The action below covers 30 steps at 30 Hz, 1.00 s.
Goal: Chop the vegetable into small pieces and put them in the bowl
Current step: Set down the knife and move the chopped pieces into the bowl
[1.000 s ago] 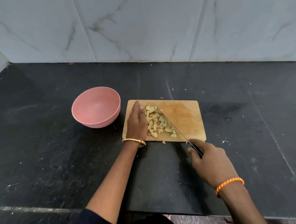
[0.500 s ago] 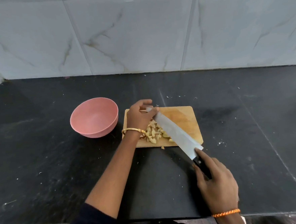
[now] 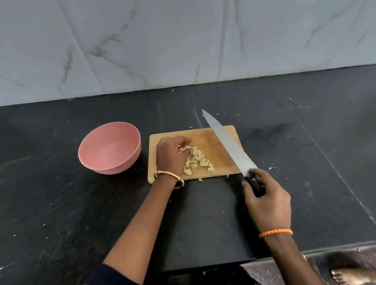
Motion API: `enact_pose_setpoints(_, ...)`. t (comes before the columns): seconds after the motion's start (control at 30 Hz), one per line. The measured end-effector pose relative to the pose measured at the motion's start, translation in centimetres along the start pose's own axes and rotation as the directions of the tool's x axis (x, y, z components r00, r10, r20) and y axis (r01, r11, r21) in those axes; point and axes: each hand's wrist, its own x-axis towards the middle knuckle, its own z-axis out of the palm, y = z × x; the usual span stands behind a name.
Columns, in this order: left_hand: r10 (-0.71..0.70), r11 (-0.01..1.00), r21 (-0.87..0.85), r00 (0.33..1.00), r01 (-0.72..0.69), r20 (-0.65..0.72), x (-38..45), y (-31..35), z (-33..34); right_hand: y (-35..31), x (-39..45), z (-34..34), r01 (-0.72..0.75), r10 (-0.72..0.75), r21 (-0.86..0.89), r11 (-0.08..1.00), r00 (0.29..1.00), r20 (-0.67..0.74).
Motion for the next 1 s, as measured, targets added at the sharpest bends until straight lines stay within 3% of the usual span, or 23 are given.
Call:
enact_pose_setpoints(0.17,0.029,0.999,0.022,0.998,-0.028,-0.05,0.1,-0.6,0.1,-0.5,3.8,1.3,-0.03,0.028,-0.028,0.999,0.998,-0.063)
enact_pose_setpoints(0.33,-0.044,0.997,-0.069,0.989,0.034,-0.14,-0.9,-1.1,-0.5,-0.2,7.7,2.5,-0.168,0.169,-0.347,0.923,0.985,-0.027)
enact_pose_setpoints(0.5,-0.097,0.989,-0.114,0.995,0.093,-0.028,-1.2,-2.6,-1.5,0.1,9.2,2.4,-0.205,0.204,-0.388,0.899,0.978,-0.045)
enact_pose_setpoints(0.53,-0.112,0.982,-0.149,0.994,0.112,0.006,-1.0,-2.8,-1.8,-0.2,8.9,2.5,-0.155,0.141,-0.35,0.924,0.988,-0.065)
enact_pose_setpoints(0.6,-0.155,0.96,-0.227,0.986,0.166,0.066,-0.7,-3.1,-2.2,-1.3,7.5,3.2,0.083,-0.095,-0.241,0.967,0.995,-0.036)
enact_pose_setpoints(0.67,-0.173,0.947,-0.257,0.981,0.192,0.093,-0.1,-3.4,-2.1,-2.5,5.3,4.5,0.303,-0.279,-0.113,0.946,0.942,0.187)
enact_pose_setpoints(0.77,-0.158,0.941,-0.293,0.985,0.172,0.071,0.9,-3.7,-1.6,-3.4,3.2,7.3,0.416,-0.311,-0.103,0.904,0.803,0.509)
enact_pose_setpoints(1.0,-0.149,0.947,-0.278,0.987,0.161,0.063,1.5,-4.5,-0.4,-4.2,4.8,11.2,0.522,-0.344,-0.22,0.824,0.77,0.538)
